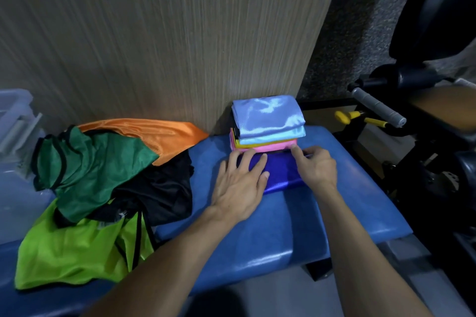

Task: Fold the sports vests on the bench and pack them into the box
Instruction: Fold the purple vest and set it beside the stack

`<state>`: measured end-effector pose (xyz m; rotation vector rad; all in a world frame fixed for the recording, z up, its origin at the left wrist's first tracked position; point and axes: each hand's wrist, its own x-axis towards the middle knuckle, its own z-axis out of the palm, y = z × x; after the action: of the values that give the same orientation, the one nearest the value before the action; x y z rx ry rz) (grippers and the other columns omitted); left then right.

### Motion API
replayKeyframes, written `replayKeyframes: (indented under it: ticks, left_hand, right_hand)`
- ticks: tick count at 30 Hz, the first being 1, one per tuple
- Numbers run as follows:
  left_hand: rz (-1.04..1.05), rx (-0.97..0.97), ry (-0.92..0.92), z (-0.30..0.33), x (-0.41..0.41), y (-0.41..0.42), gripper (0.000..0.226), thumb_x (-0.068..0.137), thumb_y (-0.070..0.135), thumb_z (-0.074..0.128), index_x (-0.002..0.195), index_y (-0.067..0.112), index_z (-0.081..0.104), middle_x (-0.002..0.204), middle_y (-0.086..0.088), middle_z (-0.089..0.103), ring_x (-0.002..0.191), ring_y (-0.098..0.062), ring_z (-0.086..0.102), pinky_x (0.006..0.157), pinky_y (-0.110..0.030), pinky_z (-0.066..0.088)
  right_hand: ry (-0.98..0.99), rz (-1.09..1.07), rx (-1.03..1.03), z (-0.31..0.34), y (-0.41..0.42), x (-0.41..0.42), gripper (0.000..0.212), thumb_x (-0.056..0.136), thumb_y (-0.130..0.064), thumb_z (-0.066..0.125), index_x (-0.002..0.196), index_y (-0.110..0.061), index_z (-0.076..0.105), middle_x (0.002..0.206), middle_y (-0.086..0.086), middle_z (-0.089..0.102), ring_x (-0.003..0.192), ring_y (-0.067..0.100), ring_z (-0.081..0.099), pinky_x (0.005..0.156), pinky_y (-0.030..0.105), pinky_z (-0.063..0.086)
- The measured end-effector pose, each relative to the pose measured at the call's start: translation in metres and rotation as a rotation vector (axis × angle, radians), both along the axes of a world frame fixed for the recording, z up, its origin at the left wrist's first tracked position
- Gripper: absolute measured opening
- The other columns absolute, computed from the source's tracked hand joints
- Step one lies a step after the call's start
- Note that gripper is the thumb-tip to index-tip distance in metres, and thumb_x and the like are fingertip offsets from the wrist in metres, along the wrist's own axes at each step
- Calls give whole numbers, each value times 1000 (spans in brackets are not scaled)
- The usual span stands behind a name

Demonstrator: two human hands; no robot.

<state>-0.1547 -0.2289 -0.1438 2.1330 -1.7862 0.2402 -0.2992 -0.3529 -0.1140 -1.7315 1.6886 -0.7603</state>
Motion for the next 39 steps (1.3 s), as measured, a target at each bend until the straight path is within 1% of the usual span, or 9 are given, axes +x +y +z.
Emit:
replayKeyframes:
  ticks: [5, 8, 12, 20, 22, 24, 27, 31, 39]
  left_hand:
    - [-104, -129, -147, -5, 1, -4, 40, 92, 15, 60, 132, 16, 63, 138, -6, 56, 125, -31, 47, 102, -41, 40]
    - [-164, -99, -126, -8, 4, -1, 40, 101, 28, 46, 136, 16, 62, 139, -5, 58, 130, -29, 50, 109, -40, 38]
    - [-163, 143, 38, -5, 1, 9, 69, 102, 62, 27, 159, 23, 31, 165, -1, 26, 154, -25, 14, 124, -47, 22]
    - [-245, 209, 98, 12, 4, 13, 60, 108, 49, 31, 162, 27, 18, 170, 2, 5, 155, -20, -6, 127, -44, 2]
    - [-291, 106, 62, 26, 23, 32, 52, 108, 39, 39, 158, 24, 33, 168, 0, 17, 154, -23, 6, 125, -42, 9]
    - [-267, 33, 26, 45, 53, 55, 47, 102, 32, 48, 147, 21, 50, 159, -3, 37, 146, -28, 29, 119, -46, 29]
    - [-123, -7, 22, 76, 102, 97, 40, 94, 31, 54, 130, 18, 64, 135, -2, 57, 124, -28, 51, 103, -46, 45]
    - [55, -77, 45, 76, 145, 165, 25, 97, 25, 59, 121, 21, 66, 119, 4, 59, 111, -22, 53, 91, -44, 51]
    - [43, -38, 147, 60, 143, 198, 29, 102, 31, 56, 129, 23, 63, 123, 9, 57, 115, -16, 48, 94, -36, 47]
  right_hand:
    - [3, 11, 12, 3, 0, -6, 47, 91, -58, 62, 76, -14, 59, 78, 7, 66, 81, 28, 61, 64, 34, 41]
    - [73, 29, 15, 1, -1, -2, 40, 94, -49, 58, 76, -14, 59, 80, 8, 65, 80, 31, 58, 63, 34, 40]
    - [169, 0, -39, -4, -1, 4, 36, 98, -48, 55, 90, -13, 64, 90, 10, 65, 80, 30, 51, 67, 33, 40]
    - [237, 82, -449, -4, 19, 11, 23, 94, -30, 66, 88, -10, 55, 100, 14, 57, 95, 40, 53, 65, 39, 37]
    - [305, 158, -549, 2, 34, 21, 21, 88, -28, 69, 84, -11, 58, 95, 14, 60, 92, 39, 52, 66, 41, 37]
    - [428, 162, -658, 11, 50, 34, 19, 81, -27, 72, 85, -11, 62, 95, 15, 60, 94, 39, 48, 74, 45, 33]
    - [591, 177, -603, 18, 65, 50, 17, 82, -25, 68, 92, -11, 66, 102, 12, 59, 102, 36, 45, 82, 44, 27]
    - [637, 255, -287, 6, 70, 50, 35, 96, -39, 57, 119, -14, 63, 130, 14, 51, 122, 39, 41, 101, 48, 34]
    - [466, 337, -405, -23, 78, 28, 60, 96, -53, 25, 133, -20, 59, 137, 10, 54, 133, 36, 42, 111, 56, 30]
